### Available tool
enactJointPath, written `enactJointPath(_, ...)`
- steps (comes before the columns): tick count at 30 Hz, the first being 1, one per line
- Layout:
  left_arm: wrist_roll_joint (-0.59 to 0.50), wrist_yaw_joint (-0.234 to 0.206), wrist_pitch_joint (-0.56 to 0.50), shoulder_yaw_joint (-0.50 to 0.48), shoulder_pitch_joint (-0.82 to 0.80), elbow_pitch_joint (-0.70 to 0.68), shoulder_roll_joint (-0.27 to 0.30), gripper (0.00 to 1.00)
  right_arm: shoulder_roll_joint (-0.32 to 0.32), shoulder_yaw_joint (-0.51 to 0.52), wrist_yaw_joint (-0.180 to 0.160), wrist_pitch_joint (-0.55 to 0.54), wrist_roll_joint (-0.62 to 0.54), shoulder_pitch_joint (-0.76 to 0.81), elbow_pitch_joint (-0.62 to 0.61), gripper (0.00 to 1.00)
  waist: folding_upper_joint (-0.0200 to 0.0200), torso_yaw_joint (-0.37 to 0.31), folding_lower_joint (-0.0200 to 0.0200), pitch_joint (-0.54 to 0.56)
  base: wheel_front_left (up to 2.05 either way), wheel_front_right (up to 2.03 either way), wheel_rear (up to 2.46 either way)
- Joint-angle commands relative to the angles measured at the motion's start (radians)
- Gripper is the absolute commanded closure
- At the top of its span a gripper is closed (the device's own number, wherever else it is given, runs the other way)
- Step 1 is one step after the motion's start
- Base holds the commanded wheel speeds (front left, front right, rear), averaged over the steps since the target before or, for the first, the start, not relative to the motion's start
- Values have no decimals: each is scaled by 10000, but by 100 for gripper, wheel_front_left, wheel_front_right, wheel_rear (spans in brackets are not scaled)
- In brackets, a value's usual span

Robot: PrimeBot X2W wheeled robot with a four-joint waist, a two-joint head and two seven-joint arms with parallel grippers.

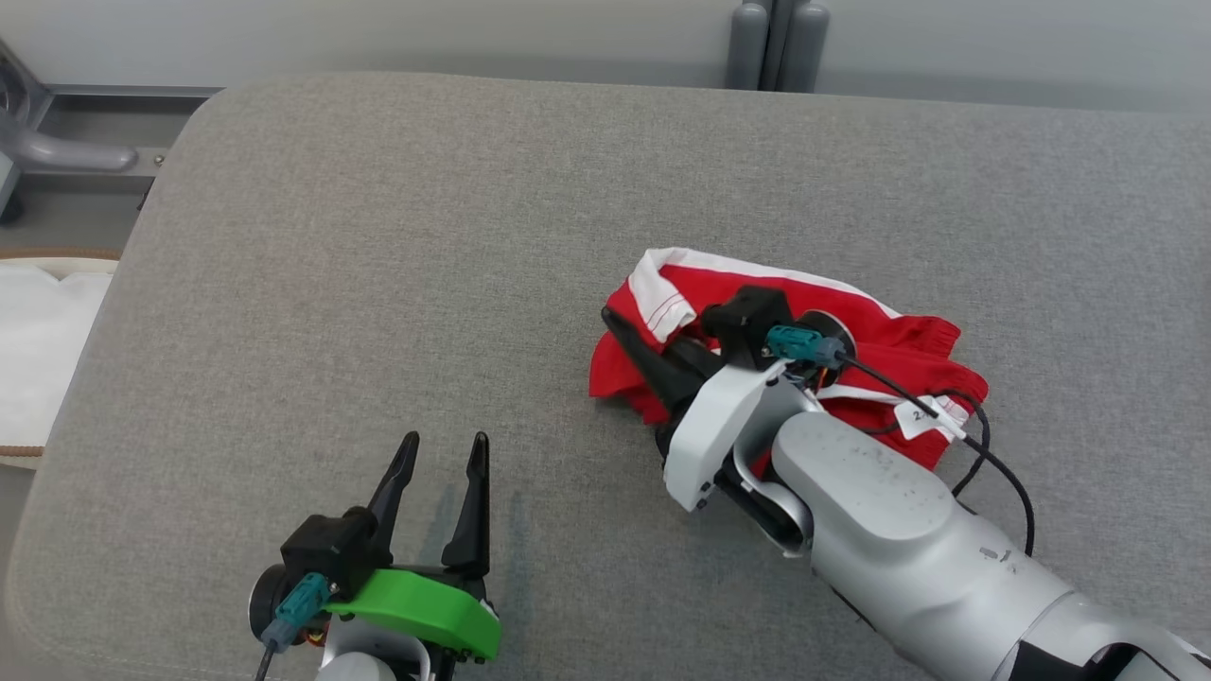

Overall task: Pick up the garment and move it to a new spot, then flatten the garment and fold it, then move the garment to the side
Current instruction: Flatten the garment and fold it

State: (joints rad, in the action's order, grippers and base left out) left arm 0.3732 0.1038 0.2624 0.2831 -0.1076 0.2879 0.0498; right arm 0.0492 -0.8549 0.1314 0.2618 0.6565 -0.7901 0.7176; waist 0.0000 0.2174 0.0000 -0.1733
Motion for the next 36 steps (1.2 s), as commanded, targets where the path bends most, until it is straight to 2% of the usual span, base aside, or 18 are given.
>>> enactJointPath(1,47,-69,30,-15,-63,10,17,0,30,-297,-16,42,204,151,-120,0,0,83,0,40,0,0,0)
enactJointPath(7,23,-75,30,-54,55,5,15,0,38,-809,-16,41,751,65,-493,0,0,59,0,163,0,0,0)
enactJointPath(14,-50,-75,30,-36,235,-3,17,0,33,-254,-16,43,540,-212,-644,0,0,-291,0,375,0,0,0)
enactJointPath(27,-158,-83,30,-69,323,-64,17,0,33,1533,-16,42,-866,-825,548,0,0,-842,0,558,0,0,0)
enactJointPath(31,-219,-81,30,-122,322,-133,17,0,33,2425,-16,42,-1586,-401,607,0,0,-1000,0,536,0,0,0)
enactJointPath(36,-275,-60,29,-73,314,-233,17,0,32,4039,-16,42,-2682,792,-62,0,0,-1290,0,614,0,0,0)
